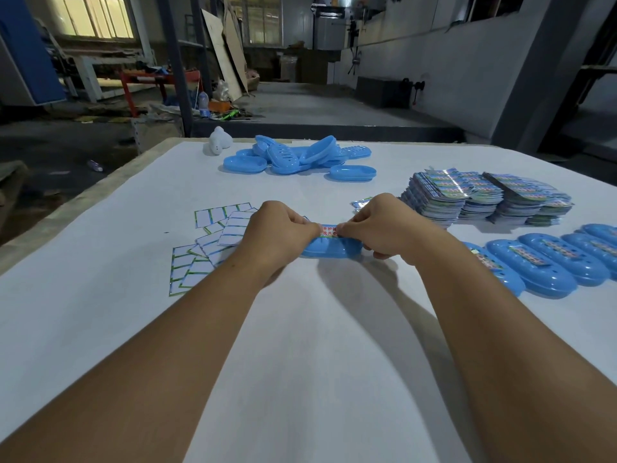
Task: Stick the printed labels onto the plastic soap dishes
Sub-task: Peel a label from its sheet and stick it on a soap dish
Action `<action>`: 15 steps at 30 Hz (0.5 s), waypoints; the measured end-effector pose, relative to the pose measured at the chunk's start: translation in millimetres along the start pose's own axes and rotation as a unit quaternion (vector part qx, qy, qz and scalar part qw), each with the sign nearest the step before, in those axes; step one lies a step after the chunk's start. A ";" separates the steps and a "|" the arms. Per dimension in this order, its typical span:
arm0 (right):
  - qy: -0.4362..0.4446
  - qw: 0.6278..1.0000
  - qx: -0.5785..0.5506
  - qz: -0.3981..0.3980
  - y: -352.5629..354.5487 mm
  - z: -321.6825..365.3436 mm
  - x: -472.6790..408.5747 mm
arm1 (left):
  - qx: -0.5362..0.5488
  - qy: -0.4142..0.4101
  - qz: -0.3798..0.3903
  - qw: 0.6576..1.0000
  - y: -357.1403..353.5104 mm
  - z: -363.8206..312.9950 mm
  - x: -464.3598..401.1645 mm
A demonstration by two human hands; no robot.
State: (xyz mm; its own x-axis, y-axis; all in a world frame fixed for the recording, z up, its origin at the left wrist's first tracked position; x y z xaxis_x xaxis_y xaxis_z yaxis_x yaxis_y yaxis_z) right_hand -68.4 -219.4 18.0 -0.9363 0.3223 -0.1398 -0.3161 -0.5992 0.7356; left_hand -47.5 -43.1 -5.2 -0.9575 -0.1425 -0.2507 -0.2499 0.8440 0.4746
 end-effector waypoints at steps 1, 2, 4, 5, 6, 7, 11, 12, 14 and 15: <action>0.002 1.000 0.002 -0.001 0.0 -0.2 0.2 | -0.005 -0.004 -0.003 1.000 -0.1 -0.1 0.7; 0.003 1.000 0.004 -0.002 -0.3 -0.2 0.1 | -0.009 -0.007 -0.004 1.000 -0.2 -0.1 1.2; 0.004 1.000 0.009 -0.003 -0.7 0.1 -0.5 | -0.014 -0.014 -0.005 1.000 -0.2 -0.2 1.6; 0.003 1.000 0.012 -0.003 -1.2 0.5 -0.7 | -0.018 -0.018 -0.005 1.000 0.1 -0.2 1.8; 0.001 1.000 0.015 -0.002 -1.7 0.8 -0.7 | -0.023 -0.022 -0.006 0.999 0.4 -0.1 1.8; 0.000 1.000 0.018 -0.003 -2.1 1.2 -0.6 | -0.029 -0.025 -0.006 0.999 0.7 -0.1 1.8; 0.003 0.999 0.032 -0.014 -5.1 2.9 -0.1 | -0.075 -0.045 -0.011 0.996 1.0 -1.3 2.0; 0.005 0.999 0.038 -0.020 -6.3 2.9 0.0 | -0.086 -0.054 -0.017 0.995 0.7 -1.6 2.3; 0.009 0.998 0.057 -0.040 -9.2 2.6 0.4 | -0.119 -0.080 -0.033 0.989 0.1 -2.2 3.8; 0.015 0.996 0.071 -0.054 -10.5 2.7 0.7 | -0.143 -0.100 -0.043 0.984 -0.5 -3.1 4.8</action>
State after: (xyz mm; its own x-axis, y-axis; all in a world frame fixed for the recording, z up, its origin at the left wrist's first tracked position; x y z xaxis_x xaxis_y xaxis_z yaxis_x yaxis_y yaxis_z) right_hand -65.3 -210.8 12.0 -0.9024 0.3564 -0.2420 -0.3931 -0.4514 0.8011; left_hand -52.3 -45.8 -4.0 -0.8903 -0.0783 -0.4487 -0.3873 0.6486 0.6552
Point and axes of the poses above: each hand's wrist, its own x-axis away from the middle knuckle, its own y-axis out of the back of the hand, z = x × y, the point moved 1 cm from there along -x, towards the middle knuckle, and after that the axes turned 11 degrees about -z, right-handed, at the moved point
